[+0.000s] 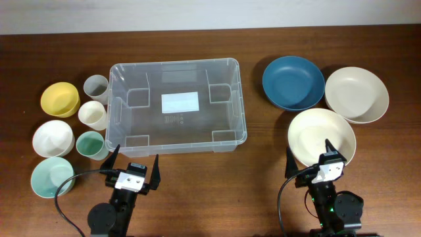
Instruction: Pack container
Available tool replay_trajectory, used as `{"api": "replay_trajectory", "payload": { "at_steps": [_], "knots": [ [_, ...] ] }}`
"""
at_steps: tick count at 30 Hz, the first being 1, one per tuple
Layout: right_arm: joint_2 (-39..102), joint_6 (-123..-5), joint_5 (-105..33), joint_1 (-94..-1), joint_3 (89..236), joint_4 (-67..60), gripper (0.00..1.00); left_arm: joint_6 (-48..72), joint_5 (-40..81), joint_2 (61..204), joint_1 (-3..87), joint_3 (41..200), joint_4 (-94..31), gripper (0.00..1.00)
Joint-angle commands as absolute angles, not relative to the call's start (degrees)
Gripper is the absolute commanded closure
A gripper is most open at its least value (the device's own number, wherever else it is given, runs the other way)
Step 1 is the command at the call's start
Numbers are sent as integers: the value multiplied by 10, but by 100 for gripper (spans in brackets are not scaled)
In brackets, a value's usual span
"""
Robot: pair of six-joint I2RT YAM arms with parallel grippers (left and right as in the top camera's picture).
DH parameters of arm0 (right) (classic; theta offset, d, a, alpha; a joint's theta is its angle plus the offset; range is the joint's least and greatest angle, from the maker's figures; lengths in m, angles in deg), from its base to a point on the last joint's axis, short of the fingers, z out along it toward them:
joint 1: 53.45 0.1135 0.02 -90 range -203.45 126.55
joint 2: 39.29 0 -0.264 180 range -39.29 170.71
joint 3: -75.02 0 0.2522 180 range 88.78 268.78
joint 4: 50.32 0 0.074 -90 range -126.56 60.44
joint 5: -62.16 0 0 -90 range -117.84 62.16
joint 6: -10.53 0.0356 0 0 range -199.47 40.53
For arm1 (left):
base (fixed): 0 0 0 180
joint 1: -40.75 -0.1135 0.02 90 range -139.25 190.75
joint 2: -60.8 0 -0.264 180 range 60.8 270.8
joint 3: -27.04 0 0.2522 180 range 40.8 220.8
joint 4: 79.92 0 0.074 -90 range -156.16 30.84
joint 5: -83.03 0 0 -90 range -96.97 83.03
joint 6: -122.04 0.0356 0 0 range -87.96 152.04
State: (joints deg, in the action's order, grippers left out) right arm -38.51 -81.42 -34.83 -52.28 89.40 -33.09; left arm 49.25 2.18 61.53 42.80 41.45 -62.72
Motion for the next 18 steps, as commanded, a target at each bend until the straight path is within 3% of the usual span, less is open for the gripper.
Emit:
{"api": "replay_trajectory", "payload": {
  "at_steps": [1, 18],
  "knots": [
    [-390, -816, -349, -523, 891, -327, 1, 501, 20, 612, 424, 413, -624, 0],
    [-390, -810, -359, -523, 891, -329, 1, 501, 20, 612, 424, 413, -624, 0]
  ]
}}
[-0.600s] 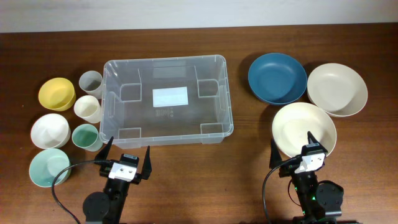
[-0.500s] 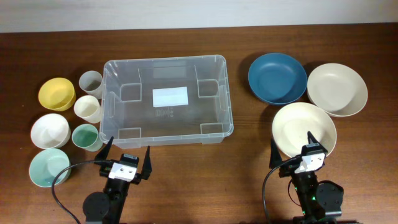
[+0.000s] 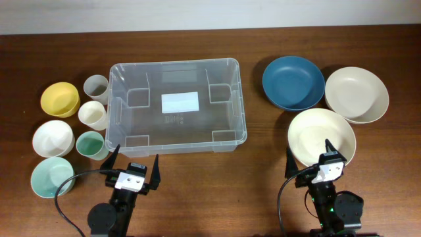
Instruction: Pack container
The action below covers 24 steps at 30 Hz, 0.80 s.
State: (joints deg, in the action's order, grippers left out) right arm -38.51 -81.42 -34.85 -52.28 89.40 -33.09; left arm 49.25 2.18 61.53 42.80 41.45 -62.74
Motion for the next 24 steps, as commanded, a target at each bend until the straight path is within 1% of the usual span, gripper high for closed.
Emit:
{"api": "replay_trajectory", "payload": {
  "at_steps": [1, 5, 10, 13, 16, 18, 20, 22, 24],
  "knots": [
    [-390, -805, -366, -523, 891, -336, 1, 501, 20, 612, 424, 413, -624, 0],
    [-390, -806, -393, -523, 894, -360, 1, 501, 20, 612, 424, 413, -624, 0],
    [-379, -818, -374, -523, 964, -344, 1, 501, 20, 612, 424, 413, -624, 0],
    [-338, -785, -296, -523, 1047, -253, 1, 501, 20, 612, 424, 413, -624, 0],
    [-272, -743, -178, -523, 1151, -114, 1, 501, 20, 612, 424, 413, -624, 0],
    [-219, -743, -123, -523, 1225, -24, 1, 501, 20, 612, 424, 413, -624, 0],
    [-169, -743, -90, -523, 1288, 38, 1, 501, 20, 612, 424, 413, -624, 0],
    [-113, -743, -101, -523, 1350, 79, 1, 501, 20, 612, 424, 413, -624, 0],
    [-60, -743, -195, -523, 1395, 106, 1, 501, 20, 612, 424, 413, -624, 0]
  ]
}}
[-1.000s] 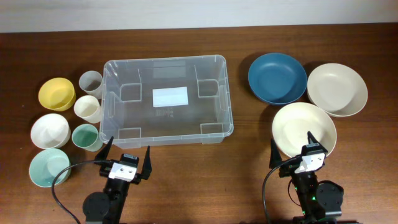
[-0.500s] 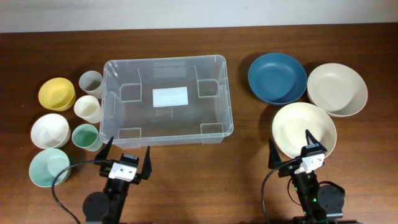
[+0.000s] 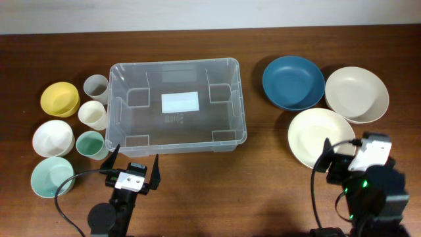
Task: Pack container
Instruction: 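Move the right gripper to the rim of the cream plate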
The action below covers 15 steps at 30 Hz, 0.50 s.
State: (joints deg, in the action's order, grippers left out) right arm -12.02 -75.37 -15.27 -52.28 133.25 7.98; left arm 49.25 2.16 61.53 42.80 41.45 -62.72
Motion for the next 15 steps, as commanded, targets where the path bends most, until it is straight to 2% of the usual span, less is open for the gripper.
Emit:
{"api": "replay_trajectory", "payload": {
  "at_steps": [1, 4, 6, 8, 10, 15],
  "knots": [
    [-34, -747, -246, -523, 1404, 119, 1, 501, 20, 612, 424, 413, -624, 0],
    [3, -703, -168, -525, 1404, 130, 1, 501, 20, 612, 424, 413, -624, 0],
    [31, -534, -25, -539, 1404, 169, 1, 501, 20, 612, 424, 413, -624, 0],
    [51, -417, 39, -562, 1404, 204, 1, 501, 20, 612, 424, 413, -624, 0],
    [68, -371, 35, -592, 1404, 216, 1, 501, 20, 612, 424, 413, -624, 0],
    [119, -372, -31, -672, 1403, 221, 1, 501, 20, 612, 424, 413, -624, 0]
  ]
}}
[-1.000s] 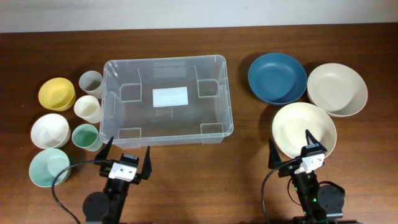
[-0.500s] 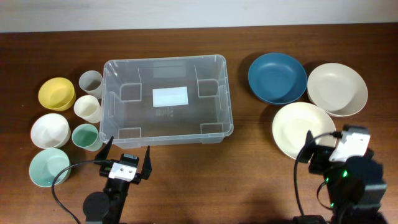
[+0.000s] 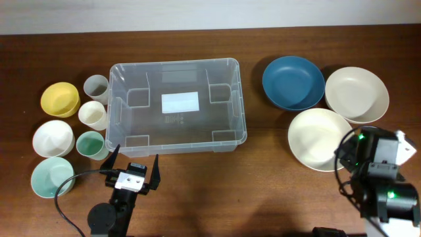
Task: Pack container
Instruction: 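Move the right gripper to the rim of the cream plate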
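The clear plastic container [image 3: 176, 105] stands empty in the middle of the table. Left of it sit a yellow bowl [image 3: 60, 99], a white bowl [image 3: 52, 137], a mint bowl [image 3: 50, 176], a grey cup [image 3: 96, 87], a cream cup [image 3: 93, 115] and a green cup [image 3: 90, 145]. To its right lie a blue bowl [image 3: 293, 81], a beige bowl [image 3: 356, 94] and a cream bowl [image 3: 320, 138]. My left gripper [image 3: 133, 164] rests open just before the container's front wall. My right gripper [image 3: 371, 141] hangs raised at the cream bowl's right rim, open and holding nothing.
The brown wooden table [image 3: 263, 191] carries everything. A black cable [image 3: 62, 197] loops beside the left arm's base. The bowls on the right stand close together, the cream one nearly touching the beige one.
My right arm has moved further right and a little up in the picture, from the cream bowl's lower right edge to its right rim. The left arm and all dishes are unchanged.
At the two oldest moments both arms rested open at the table's front, the right fingers over the cream bowl's near edge. Then the right arm stood raised and further right. Now it is at the bowl's right side. Nothing has been picked up.
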Available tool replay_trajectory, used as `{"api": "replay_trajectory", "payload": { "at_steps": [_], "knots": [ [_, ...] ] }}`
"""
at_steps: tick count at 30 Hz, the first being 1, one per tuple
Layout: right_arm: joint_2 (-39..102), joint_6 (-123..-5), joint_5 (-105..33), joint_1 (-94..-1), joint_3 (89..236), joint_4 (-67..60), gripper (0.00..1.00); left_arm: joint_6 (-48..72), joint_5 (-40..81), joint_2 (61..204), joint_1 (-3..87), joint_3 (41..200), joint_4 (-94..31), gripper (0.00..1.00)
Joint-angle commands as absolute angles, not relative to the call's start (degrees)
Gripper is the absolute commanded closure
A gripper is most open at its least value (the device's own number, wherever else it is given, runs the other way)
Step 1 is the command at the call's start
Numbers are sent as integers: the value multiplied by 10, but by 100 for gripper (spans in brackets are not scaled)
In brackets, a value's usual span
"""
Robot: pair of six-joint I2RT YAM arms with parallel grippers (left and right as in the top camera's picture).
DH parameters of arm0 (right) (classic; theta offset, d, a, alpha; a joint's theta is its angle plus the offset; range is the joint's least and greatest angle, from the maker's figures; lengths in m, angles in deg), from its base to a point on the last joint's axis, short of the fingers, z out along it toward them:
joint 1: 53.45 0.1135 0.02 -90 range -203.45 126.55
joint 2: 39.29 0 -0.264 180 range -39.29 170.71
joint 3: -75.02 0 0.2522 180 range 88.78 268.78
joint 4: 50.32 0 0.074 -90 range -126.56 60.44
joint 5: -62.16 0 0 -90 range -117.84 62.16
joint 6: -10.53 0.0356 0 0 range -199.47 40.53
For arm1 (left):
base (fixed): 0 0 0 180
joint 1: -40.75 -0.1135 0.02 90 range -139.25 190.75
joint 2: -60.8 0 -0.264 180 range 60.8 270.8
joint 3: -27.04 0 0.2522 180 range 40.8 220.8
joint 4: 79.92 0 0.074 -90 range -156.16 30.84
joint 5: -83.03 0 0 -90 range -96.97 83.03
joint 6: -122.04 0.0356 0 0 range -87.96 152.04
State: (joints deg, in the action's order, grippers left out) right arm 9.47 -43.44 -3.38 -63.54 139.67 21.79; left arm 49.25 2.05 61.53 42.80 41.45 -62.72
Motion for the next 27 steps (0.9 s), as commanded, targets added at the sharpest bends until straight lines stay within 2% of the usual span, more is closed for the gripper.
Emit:
{"api": "replay_trajectory", "payload": {
  "at_steps": [1, 7, 15, 27],
  "knots": [
    [135, -372, -38, -688, 1403, 227, 1, 501, 20, 612, 424, 413, -624, 0],
    [246, -378, -143, -761, 1403, 225, 1, 501, 20, 612, 424, 413, -624, 0],
    [377, -459, -247, -767, 1403, 142, 1, 501, 20, 612, 424, 413, -624, 0],
    [490, -461, -253, -768, 1403, 70, 1, 501, 20, 612, 424, 413, -624, 0]
  ]
}}
